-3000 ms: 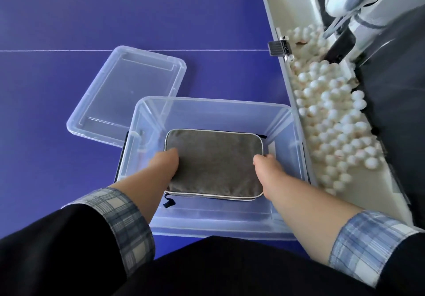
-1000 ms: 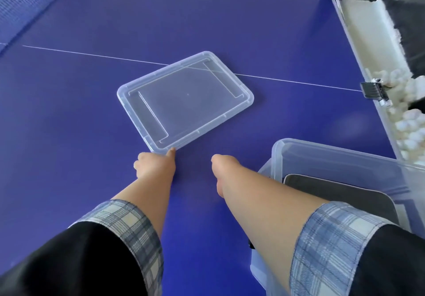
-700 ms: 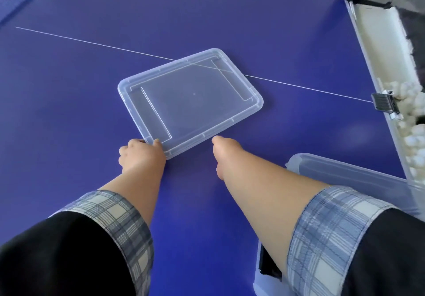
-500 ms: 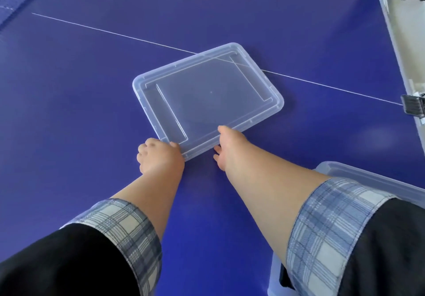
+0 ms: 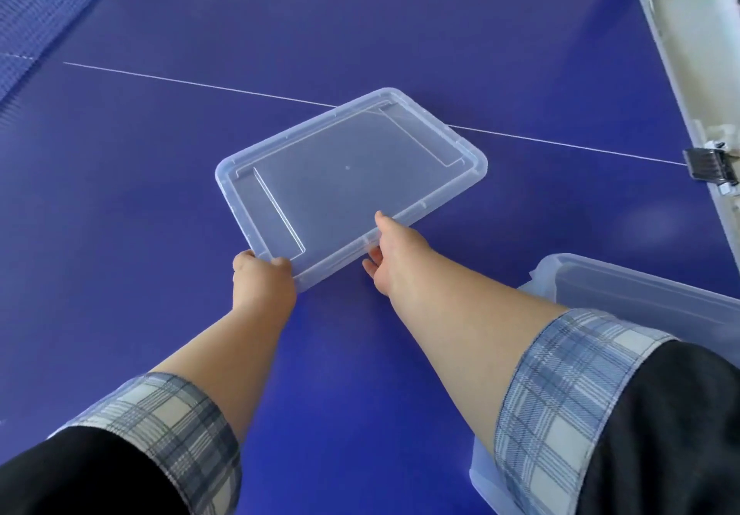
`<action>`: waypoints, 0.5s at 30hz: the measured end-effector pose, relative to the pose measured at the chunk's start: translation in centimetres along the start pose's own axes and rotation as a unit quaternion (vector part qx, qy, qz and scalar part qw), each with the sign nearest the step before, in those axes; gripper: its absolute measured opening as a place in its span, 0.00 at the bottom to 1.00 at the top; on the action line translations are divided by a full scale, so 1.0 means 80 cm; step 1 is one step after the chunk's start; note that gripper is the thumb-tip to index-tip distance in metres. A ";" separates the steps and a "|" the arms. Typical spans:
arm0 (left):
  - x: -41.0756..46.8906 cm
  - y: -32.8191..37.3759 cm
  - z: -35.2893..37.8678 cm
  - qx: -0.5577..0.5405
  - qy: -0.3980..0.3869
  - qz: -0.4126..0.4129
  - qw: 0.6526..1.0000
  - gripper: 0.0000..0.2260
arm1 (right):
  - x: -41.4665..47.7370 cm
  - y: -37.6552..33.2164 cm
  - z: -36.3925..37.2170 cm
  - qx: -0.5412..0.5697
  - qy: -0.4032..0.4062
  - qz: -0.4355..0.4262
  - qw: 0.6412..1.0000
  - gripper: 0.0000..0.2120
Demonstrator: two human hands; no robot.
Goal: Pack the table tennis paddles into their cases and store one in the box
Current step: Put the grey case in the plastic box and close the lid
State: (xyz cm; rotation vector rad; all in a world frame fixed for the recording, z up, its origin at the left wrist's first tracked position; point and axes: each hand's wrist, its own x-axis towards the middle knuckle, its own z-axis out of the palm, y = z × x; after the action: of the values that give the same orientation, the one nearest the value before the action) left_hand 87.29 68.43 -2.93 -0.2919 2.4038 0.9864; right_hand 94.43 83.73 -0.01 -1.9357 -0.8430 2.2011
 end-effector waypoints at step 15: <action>-0.172 -0.048 -0.098 -0.024 -0.117 0.139 0.983 0.14 | -0.179 -0.076 -0.263 0.176 -0.020 -0.274 0.945 0.11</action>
State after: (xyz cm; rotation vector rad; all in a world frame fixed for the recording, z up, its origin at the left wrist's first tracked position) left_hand 97.34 60.17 6.95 0.1437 2.2452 1.1321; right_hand 115.18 90.06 14.60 -1.2997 -0.8021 1.8951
